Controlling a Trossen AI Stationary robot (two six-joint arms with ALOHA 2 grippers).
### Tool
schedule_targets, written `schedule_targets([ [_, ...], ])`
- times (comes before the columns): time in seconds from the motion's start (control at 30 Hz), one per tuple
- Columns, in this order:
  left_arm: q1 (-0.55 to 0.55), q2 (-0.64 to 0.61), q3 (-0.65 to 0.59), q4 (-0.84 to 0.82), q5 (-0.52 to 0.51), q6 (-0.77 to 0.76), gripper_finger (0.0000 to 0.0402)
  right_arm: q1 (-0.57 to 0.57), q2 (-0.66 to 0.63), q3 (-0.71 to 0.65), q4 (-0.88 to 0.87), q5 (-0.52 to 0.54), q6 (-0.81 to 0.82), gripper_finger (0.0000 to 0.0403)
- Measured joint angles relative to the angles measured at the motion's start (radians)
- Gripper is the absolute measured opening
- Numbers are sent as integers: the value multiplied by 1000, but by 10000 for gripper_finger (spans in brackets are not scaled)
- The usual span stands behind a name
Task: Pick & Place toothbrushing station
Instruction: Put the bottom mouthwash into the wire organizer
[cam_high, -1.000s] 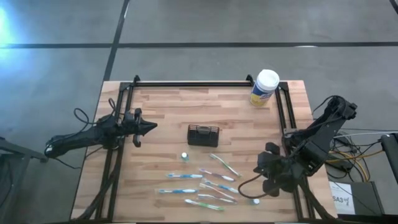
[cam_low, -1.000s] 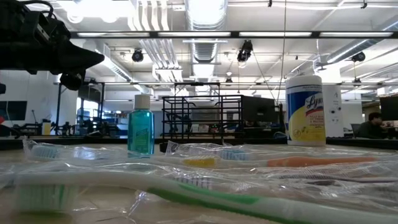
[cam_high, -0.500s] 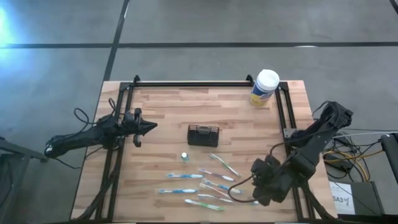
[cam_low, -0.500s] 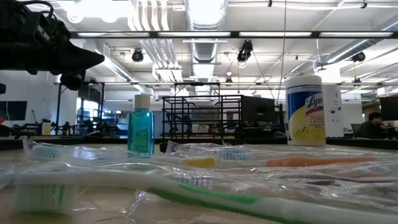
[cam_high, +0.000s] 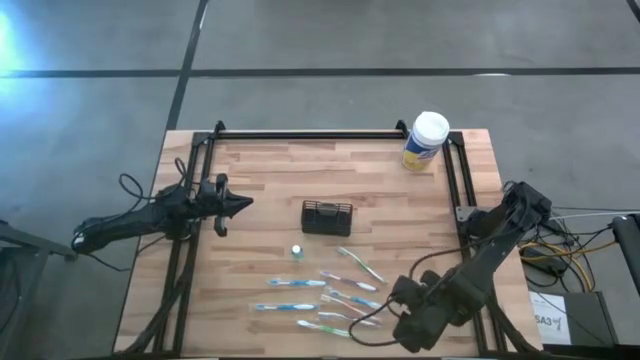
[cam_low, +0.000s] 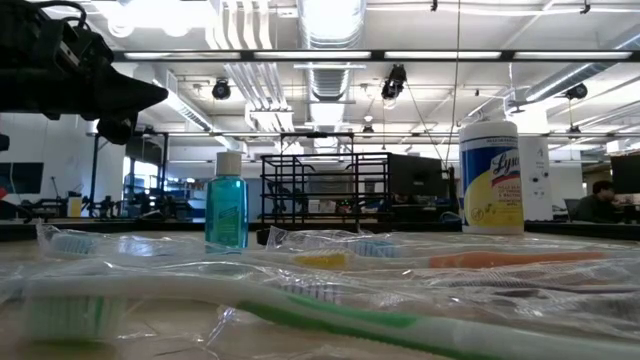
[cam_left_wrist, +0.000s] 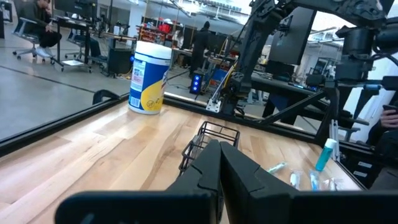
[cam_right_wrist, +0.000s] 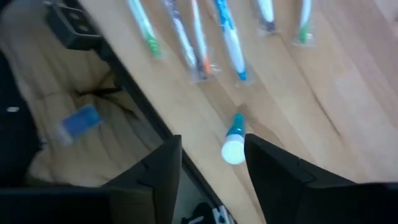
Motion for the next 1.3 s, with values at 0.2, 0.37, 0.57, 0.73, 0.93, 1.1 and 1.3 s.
schedule_targets([
  [0.2, 0, 0, 0, 6, 1, -6, 8, 4, 58, 73, -120, -13, 51, 192],
  [0.37, 0, 1, 0, 7, 1, -7, 8, 3, 83, 102, -122, -39, 53, 192],
  [0.57, 0, 0, 0, 9, 2, -6, 8, 3, 102, 102, -130, -39, 86, 192],
  [0.73, 0, 0, 0, 9, 4, -6, 8, 3, 107, 101, -127, -39, 118, 192],
  [0.93, 0, 0, 0, 9, 4, -6, 8, 3, 107, 100, -126, -49, 184, 192],
  [1.1, 0, 0, 0, 10, 4, -3, 8, 3, 107, 90, -125, -64, 225, 192],
  [1.3, 0, 0, 0, 10, 3, -3, 8, 13, 107, 52, -114, -64, 217, 192],
])
